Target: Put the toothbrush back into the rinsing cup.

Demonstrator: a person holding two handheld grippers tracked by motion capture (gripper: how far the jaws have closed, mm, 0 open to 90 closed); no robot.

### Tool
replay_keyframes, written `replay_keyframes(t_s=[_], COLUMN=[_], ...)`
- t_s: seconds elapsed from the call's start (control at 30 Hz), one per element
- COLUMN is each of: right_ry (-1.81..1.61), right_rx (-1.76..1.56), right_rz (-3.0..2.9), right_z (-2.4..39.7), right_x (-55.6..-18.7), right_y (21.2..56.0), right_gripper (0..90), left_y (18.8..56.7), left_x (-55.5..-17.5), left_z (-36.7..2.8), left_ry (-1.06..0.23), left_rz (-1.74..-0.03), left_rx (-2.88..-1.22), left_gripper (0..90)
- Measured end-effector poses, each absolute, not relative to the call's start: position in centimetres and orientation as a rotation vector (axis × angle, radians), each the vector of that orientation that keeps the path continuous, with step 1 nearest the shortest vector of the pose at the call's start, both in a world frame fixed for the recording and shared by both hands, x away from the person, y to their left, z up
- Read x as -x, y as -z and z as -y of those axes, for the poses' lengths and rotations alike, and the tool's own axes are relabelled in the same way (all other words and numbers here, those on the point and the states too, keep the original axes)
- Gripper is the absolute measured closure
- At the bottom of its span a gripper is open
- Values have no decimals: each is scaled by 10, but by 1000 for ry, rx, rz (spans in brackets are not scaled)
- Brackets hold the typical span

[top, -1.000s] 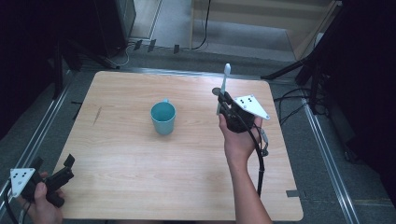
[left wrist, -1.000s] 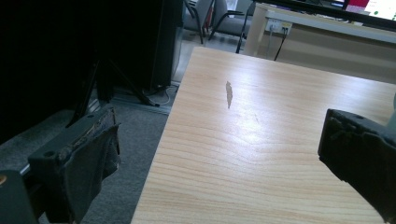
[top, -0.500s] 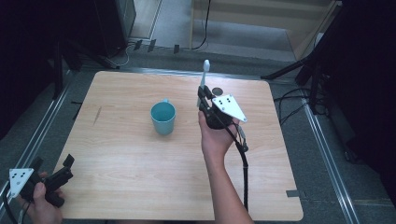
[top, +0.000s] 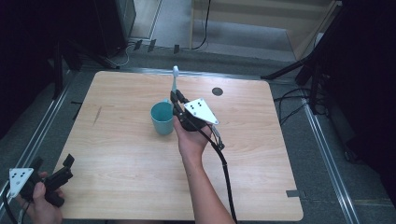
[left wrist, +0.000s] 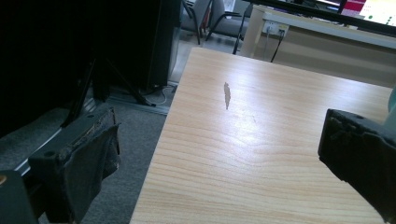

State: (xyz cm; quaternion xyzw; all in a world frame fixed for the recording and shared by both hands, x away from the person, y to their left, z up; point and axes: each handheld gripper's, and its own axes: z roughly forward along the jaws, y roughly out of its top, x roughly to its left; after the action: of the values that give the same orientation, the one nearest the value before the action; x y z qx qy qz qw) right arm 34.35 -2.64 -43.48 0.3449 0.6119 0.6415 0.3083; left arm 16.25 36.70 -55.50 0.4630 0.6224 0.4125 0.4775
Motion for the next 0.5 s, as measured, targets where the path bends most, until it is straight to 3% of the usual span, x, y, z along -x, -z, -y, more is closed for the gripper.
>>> replay_keyframes(t_s=[0.5], right_ry=[-1684], right_rx=[-923], right_rz=[-1699], right_z=[13], right_x=[-345], right_y=[467], right_gripper=[795], left_y=[555], left_x=[-163], left_z=[-367], left_ry=[-1006], left_rz=[-1525], left_rx=[-1125], left_gripper=[0])
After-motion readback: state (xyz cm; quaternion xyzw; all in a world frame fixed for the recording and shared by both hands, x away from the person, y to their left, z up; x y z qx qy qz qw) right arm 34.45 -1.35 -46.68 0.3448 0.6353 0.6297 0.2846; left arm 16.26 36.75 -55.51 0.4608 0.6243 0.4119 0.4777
